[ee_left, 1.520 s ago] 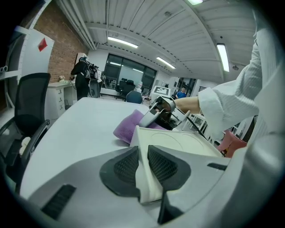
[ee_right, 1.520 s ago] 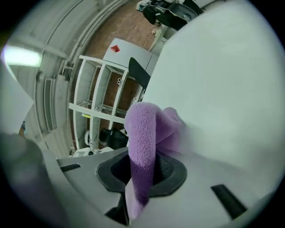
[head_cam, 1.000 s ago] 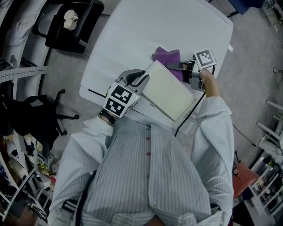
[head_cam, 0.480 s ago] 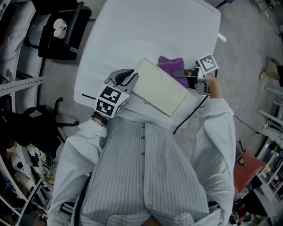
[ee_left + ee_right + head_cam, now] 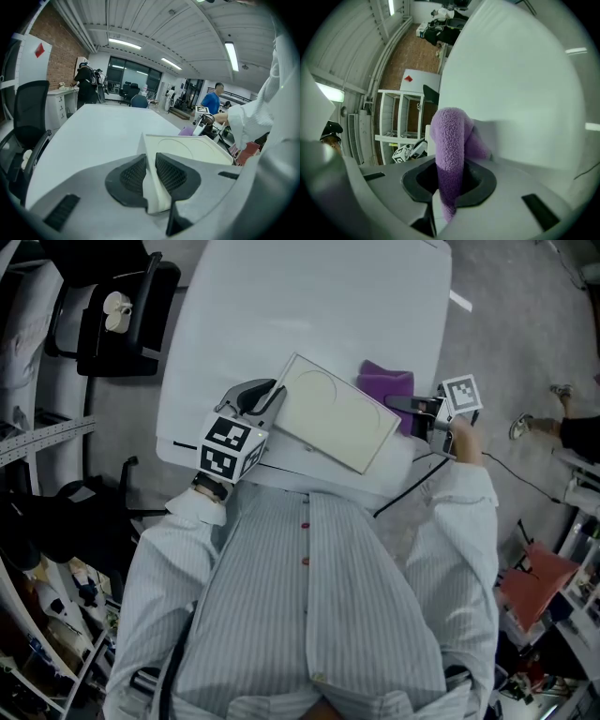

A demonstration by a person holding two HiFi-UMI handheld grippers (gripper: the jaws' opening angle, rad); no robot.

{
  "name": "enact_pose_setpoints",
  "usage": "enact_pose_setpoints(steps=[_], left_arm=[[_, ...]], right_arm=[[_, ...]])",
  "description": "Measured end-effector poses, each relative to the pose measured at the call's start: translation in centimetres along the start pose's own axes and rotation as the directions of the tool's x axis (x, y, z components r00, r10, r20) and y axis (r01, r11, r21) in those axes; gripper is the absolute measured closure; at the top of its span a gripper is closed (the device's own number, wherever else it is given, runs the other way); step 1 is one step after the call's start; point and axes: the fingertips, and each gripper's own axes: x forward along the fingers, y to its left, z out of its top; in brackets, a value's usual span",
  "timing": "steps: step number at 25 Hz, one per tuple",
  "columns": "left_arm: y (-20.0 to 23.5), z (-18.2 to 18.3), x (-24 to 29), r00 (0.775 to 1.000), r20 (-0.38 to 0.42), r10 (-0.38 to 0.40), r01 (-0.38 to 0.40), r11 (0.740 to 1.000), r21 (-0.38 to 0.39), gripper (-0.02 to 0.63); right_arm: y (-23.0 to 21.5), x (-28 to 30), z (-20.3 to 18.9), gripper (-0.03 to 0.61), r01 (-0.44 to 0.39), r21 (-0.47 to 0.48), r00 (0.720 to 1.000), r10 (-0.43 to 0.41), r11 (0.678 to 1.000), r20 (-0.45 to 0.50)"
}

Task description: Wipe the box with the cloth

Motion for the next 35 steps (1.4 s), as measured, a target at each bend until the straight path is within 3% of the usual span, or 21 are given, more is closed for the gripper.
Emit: enact_pose_setpoints(steps=[3, 5, 7, 9, 12, 14, 16, 18, 27, 30, 32, 35], left_arm=[[0.0, 0.0, -0.2, 1.0, 0.008, -0.007, 0.007, 1.0, -0.002, 0.551], [-0.1, 0.1, -0.2, 1.0, 0.012, -0.016, 0.016, 1.0, -0.002, 0.551], [-0.1, 0.1, -0.2, 1.0, 0.014, -0.022, 0.022, 1.0, 0.002, 0.551], [-0.1, 0.1, -0.2, 1.0, 0.016, -0.025, 0.025, 1.0, 0.005, 0.551], [-0.1, 0.1, -0.3, 0.999, 0.02, -0.035, 0.035, 0.999, 0.009, 0.551], [-0.1, 0.1, -0.3, 0.999, 0.024, -0.042, 0.042, 0.999, 0.009, 0.551], [-0.1, 0.1, -0.3, 0.998, 0.03, -0.048, 0.048, 0.999, 0.006, 0.551], [0.0, 0.1, -0.3, 0.998, 0.035, -0.055, 0.055, 0.998, 0.0, 0.551], [0.0, -0.1, -0.5, 0.993, 0.025, -0.112, 0.113, 0.993, -0.019, 0.551], [0.2, 0.1, -0.2, 0.992, 0.013, -0.127, 0.128, 0.991, -0.025, 0.551], [0.0, 0.2, 0.1, 0.991, 0.009, -0.135, 0.135, 0.99, -0.027, 0.551], [-0.3, 0.2, 0.2, 0.989, 0.002, -0.146, 0.146, 0.989, -0.017, 0.549]], right_arm=[[0.1, -1.2, -0.1, 0.515, 0.021, 0.002, 0.979, -0.021, 1.0, 0.201], [-0.3, -2.5, -0.4, 0.515, 0.023, 0.031, 0.927, -0.033, 0.999, 0.373], [-1.1, -3.8, -0.9, 0.515, -0.008, 0.084, 0.84, -0.039, 0.996, 0.541], [-1.9, -4.9, -1.8, 0.515, -0.069, 0.139, 0.732, -0.044, 0.988, 0.68], [-2.6, -5.9, -3.6, 0.515, -0.151, 0.204, 0.58, -0.081, 0.967, 0.811], [-2.6, -6.1, -4.7, 0.517, -0.182, 0.234, 0.502, -0.114, 0.955, 0.857], [-2.3, -5.8, -5.7, 0.516, -0.205, 0.258, 0.444, -0.145, 0.944, 0.884], [-2.0, -5.3, -6.6, 0.517, -0.215, 0.282, 0.411, -0.175, 0.935, 0.895], [-0.7, -2.1, -12.1, 0.517, -0.266, 0.352, 0.35, -0.25, 0.898, 0.903], [-0.5, -1.4, -13.1, 0.517, -0.317, 0.365, 0.328, -0.26, 0.875, 0.908], [-0.5, -1.3, -13.9, 0.517, -0.35, 0.375, 0.294, -0.28, 0.858, 0.914], [-0.4, -1.0, -15.3, 0.517, -0.393, 0.396, 0.209, -0.339, 0.83, 0.917]])
